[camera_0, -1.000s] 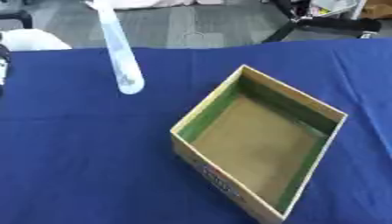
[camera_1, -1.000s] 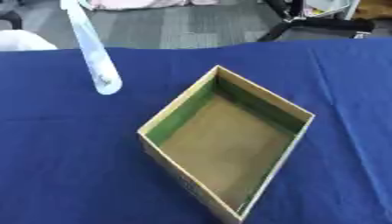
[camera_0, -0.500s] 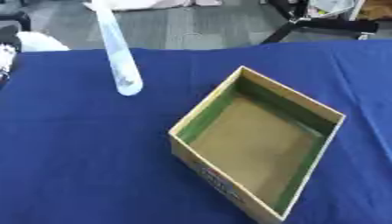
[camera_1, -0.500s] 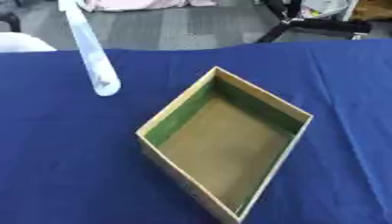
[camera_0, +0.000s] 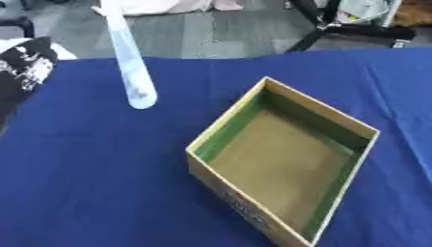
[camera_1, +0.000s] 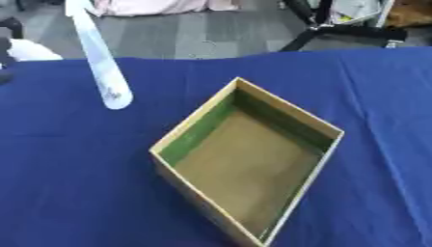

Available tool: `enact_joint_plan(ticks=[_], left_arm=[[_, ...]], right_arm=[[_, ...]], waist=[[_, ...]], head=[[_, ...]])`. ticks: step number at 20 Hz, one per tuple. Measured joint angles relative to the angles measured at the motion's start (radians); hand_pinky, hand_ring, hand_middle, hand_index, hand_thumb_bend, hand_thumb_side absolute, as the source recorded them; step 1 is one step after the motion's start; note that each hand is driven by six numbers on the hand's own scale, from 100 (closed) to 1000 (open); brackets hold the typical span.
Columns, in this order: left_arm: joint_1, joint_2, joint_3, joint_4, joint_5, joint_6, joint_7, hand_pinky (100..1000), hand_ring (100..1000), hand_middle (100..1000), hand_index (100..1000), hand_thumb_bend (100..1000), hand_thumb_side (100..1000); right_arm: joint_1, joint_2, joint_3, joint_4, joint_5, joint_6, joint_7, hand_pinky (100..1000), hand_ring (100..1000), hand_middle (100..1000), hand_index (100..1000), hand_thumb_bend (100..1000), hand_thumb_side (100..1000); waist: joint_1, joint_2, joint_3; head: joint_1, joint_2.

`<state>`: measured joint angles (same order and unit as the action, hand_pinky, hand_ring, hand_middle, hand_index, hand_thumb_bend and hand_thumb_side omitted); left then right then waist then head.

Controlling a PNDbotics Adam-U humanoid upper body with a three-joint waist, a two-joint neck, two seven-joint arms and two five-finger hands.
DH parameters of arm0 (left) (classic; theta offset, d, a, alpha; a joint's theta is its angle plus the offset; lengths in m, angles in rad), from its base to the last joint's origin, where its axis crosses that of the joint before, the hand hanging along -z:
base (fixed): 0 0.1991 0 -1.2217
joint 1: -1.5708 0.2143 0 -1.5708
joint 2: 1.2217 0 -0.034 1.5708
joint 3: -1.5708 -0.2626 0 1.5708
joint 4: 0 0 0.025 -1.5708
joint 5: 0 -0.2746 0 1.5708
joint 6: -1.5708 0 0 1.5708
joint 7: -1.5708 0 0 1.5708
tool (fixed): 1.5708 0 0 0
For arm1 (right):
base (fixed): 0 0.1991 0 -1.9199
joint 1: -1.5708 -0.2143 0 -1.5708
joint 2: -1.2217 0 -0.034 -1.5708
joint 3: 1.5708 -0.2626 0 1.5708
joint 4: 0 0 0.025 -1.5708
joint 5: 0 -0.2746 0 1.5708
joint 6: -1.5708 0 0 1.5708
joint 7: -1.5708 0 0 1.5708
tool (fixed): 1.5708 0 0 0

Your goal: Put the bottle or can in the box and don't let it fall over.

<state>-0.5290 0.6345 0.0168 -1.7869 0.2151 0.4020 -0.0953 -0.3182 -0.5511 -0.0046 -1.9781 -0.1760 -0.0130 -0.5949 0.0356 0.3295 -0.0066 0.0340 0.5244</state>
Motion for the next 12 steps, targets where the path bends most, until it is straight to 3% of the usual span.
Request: enact_joint_plan(ticks=[7, 10, 12], left_arm=[[-0.054, 0.003, -0.019, 0.058, -0.004, 0.007, -0.035, 1000, 1000, 1000, 999, 100, 344], [-0.073, 0.003, -0.027, 0.078, -0.014, 0.013, -0.037, 1000, 1000, 1000, 996, 100, 310], [-0.089, 0.003, -0.033, 0.092, -0.02, 0.016, -0.037, 1000, 1000, 1000, 995, 100, 344]], right_arm=[[0.002, 0.0, 0.006, 0.0, 0.0, 0.003, 0.004, 1000, 967, 1000, 1000, 100, 470], [0.002, 0.0, 0.006, 0.0, 0.0, 0.003, 0.007, 1000, 967, 1000, 1000, 100, 470], [0.002, 0.0, 0.006, 0.0, 0.0, 0.002, 0.008, 1000, 967, 1000, 1000, 100, 470]], waist=[[0.0, 0.0, -0.003], [0.0, 0.0, -0.005], [0.001, 0.0, -0.006]], head=[[0.0, -0.001], [-0.001, -0.005], [-0.002, -0.007]])
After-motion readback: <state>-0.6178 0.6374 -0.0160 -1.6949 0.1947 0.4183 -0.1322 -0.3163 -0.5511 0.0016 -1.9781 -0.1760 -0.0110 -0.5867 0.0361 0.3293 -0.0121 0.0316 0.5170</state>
